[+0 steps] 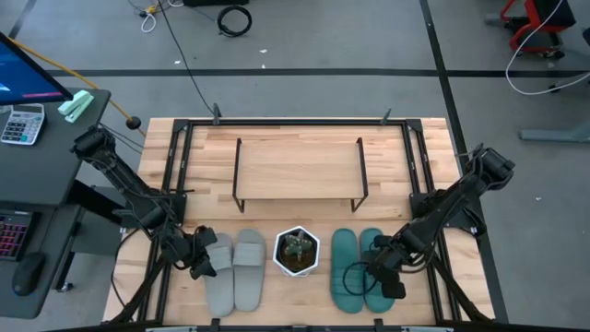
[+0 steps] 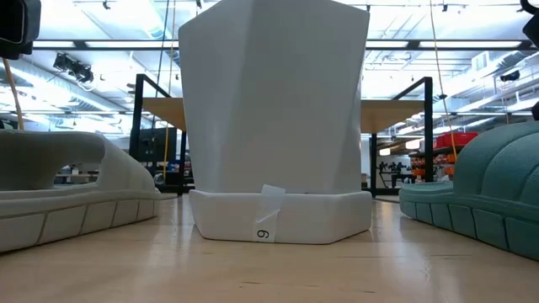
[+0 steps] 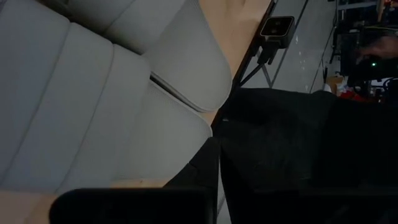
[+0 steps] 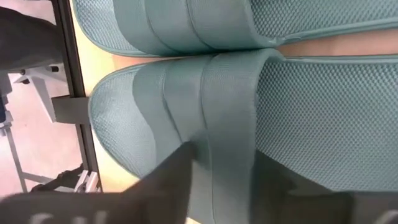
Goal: Pick and place slides into the shelf
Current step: Put the right green slide on the shelf
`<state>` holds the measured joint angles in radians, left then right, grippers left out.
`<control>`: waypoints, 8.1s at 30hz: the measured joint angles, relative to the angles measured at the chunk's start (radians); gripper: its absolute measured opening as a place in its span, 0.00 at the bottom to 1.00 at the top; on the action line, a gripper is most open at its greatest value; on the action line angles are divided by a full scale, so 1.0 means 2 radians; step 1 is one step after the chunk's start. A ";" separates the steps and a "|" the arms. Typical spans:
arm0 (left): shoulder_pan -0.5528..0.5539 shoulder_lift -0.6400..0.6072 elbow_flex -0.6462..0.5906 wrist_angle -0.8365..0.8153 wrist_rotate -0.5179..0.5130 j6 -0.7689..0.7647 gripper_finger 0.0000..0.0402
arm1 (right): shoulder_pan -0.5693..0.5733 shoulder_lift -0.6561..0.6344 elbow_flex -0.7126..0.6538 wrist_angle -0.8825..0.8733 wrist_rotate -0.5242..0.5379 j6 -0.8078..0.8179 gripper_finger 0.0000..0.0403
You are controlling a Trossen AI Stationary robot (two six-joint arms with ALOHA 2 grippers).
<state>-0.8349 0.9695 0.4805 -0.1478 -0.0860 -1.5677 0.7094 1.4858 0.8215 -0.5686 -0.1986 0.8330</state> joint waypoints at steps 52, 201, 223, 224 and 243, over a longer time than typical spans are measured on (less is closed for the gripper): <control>0.000 0.000 0.000 0.000 0.000 0.003 0.02 | -0.036 -0.235 0.114 -0.096 -0.139 0.102 0.03; 0.000 0.000 0.000 0.001 0.000 0.000 0.06 | -0.535 0.124 0.375 -0.457 -0.194 -0.650 0.25; 0.000 0.000 0.000 0.001 0.002 -0.010 0.05 | -0.516 0.117 0.438 -0.469 -0.108 -0.624 0.45; 0.000 0.000 0.000 0.001 0.002 -0.010 0.05 | -0.517 0.117 0.442 -0.469 -0.102 -0.624 0.46; 0.000 0.000 0.000 0.001 0.002 -0.009 0.07 | -0.509 0.117 0.439 -0.472 -0.007 -0.613 0.60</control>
<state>-0.8344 0.9688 0.4805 -0.1452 -0.0826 -1.5867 -0.3088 1.7195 1.7004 -1.5135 -0.2124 -0.3923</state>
